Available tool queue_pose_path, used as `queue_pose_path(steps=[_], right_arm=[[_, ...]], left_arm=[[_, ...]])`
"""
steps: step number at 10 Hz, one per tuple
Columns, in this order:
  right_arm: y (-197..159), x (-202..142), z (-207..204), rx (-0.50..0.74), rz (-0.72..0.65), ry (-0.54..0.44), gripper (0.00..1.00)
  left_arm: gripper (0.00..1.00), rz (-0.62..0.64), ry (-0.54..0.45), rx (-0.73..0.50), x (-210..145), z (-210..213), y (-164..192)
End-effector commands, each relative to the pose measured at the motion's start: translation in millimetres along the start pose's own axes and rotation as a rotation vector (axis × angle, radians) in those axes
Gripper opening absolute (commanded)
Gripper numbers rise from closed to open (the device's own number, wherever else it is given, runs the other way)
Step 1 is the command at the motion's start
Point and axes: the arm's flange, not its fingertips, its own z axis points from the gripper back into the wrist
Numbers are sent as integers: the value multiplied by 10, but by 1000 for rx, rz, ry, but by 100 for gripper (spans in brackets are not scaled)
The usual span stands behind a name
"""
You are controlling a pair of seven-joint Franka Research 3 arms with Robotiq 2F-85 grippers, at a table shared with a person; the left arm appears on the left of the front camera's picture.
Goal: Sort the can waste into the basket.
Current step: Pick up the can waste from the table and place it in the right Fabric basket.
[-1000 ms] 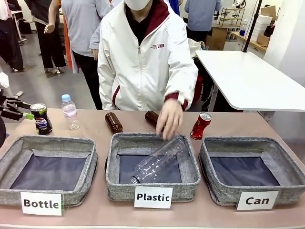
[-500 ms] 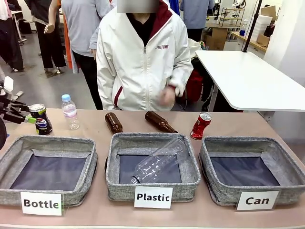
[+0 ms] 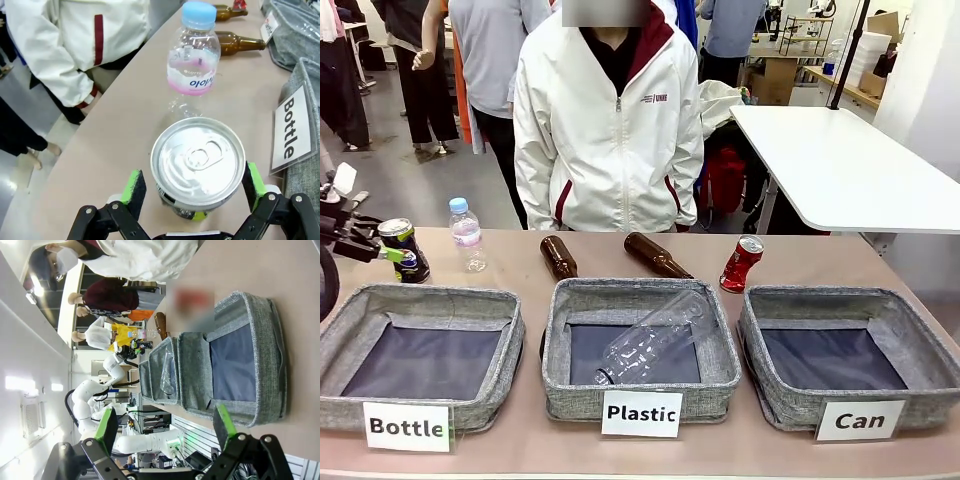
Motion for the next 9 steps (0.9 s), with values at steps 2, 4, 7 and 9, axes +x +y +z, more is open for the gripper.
queue_pose_path(steps=[2,4,7,9], right_arm=[[13,47,23,22,29,-11,100],[13,47,23,22,29,-11,100],[13,47,23,22,29,-11,100],[13,47,23,22,29,-11,100]], left_arm=[[100,-37,-26,-49,-11,-34,73],[40,-38,-54,-58,-7,-56,79],[0,-34,-54,-80,-21,-94,89],[0,-36,-59,-92,-23,-86,86]])
